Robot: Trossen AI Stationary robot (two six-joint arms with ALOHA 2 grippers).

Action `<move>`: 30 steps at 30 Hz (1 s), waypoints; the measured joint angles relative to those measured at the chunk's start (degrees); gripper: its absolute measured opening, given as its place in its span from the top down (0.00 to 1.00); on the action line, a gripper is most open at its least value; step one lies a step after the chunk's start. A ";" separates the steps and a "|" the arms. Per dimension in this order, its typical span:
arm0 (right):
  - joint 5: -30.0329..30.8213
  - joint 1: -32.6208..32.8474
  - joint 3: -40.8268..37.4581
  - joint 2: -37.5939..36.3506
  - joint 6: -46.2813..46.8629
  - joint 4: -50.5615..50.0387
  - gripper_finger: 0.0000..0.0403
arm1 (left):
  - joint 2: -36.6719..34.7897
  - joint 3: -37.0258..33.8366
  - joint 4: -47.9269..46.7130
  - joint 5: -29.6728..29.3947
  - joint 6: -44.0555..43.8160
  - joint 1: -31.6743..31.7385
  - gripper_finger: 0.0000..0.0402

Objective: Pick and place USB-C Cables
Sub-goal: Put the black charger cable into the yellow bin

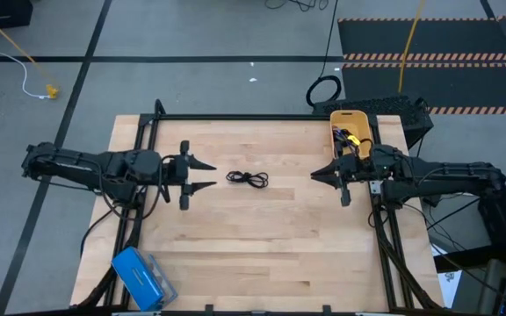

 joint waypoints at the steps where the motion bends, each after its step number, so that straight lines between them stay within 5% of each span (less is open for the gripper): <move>1: -0.01 0.00 0.00 0.00 0.17 0.03 0.93 | 0.43 1.24 -1.71 0.00 -0.26 0.12 0.53; 30: -0.03 0.00 0.02 0.02 0.24 -0.29 0.93 | 28.77 43.43 -50.98 4.97 1.12 7.83 0.53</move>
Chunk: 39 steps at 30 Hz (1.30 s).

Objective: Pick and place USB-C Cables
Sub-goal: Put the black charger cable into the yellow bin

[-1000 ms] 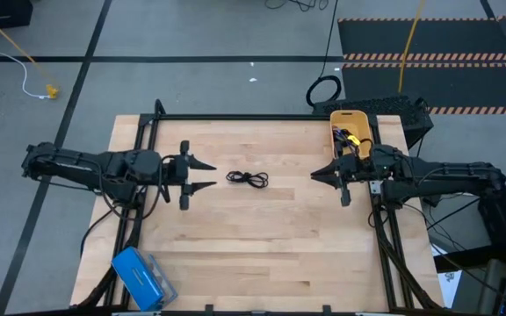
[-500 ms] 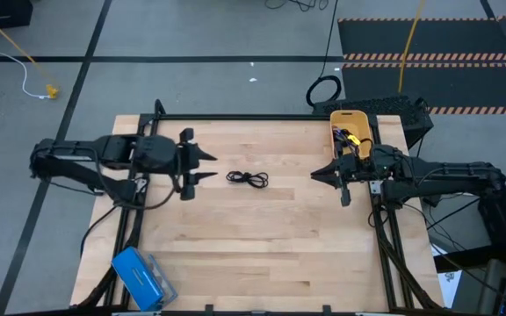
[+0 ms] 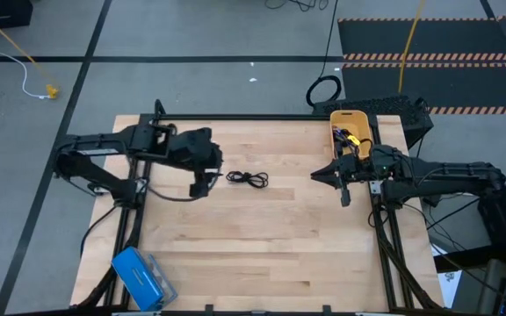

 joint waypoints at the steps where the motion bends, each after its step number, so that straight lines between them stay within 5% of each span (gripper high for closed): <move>1: 0.00 0.00 0.00 0.01 0.02 0.04 0.93 | 0.91 0.90 -1.36 0.25 0.01 0.40 0.53; 18: 0.00 0.00 0.00 0.09 -0.20 0.27 0.93 | 16.00 7.35 -9.89 2.79 2.78 7.83 0.53; 39: -0.04 -0.02 0.00 0.09 1.51 -2.90 0.93 | 34.09 7.32 -1.70 2.62 7.53 11.52 0.53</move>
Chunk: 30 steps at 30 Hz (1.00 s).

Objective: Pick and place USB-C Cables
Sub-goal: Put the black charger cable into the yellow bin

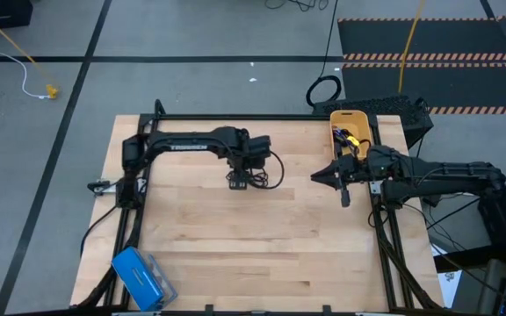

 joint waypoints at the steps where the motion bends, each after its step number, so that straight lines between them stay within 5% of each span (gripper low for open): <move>1: 0.00 0.02 0.00 0.02 0.00 -0.10 0.93 | 0.64 -0.04 0.32 -0.01 0.18 0.24 0.53; 12: 0.00 0.02 0.00 0.08 0.46 -0.71 0.93 | 6.45 -0.50 2.32 0.06 -0.50 2.60 0.53; 30: 0.02 0.00 -0.02 0.41 0.66 -0.72 0.93 | 6.46 -10.51 10.32 3.72 -0.38 2.86 0.53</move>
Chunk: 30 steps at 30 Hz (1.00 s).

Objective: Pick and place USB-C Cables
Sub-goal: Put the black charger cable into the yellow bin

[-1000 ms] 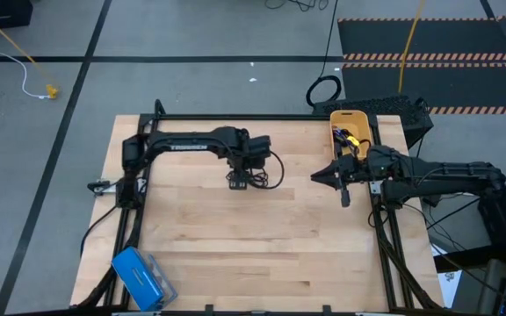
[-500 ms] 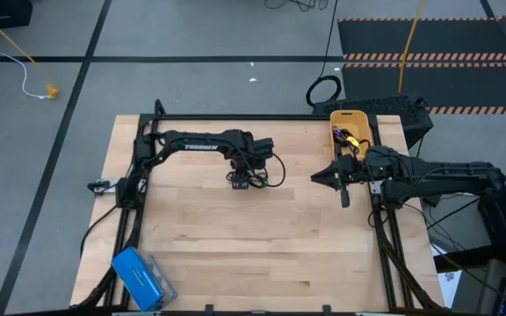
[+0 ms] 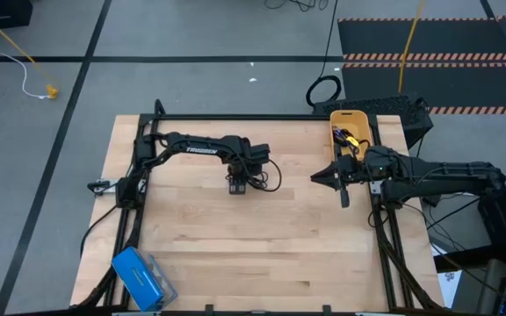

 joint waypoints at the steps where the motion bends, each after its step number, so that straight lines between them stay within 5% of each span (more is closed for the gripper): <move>1: 0.00 0.00 0.02 0.00 0.00 0.00 0.93 | 0.00 0.00 0.41 0.00 -0.26 0.00 0.53; 8: 0.00 0.02 0.00 0.00 0.00 0.27 0.93 | 0.00 0.00 1.26 -0.07 -0.54 -0.28 0.57; 22: 0.00 0.02 0.00 0.00 -0.20 0.20 0.93 | -0.07 -0.02 1.23 -0.17 -1.17 -0.28 0.91; 30: 0.01 0.01 0.00 0.00 -0.20 0.19 0.93 | -1.17 -0.02 -0.39 -0.20 -1.12 -1.05 0.95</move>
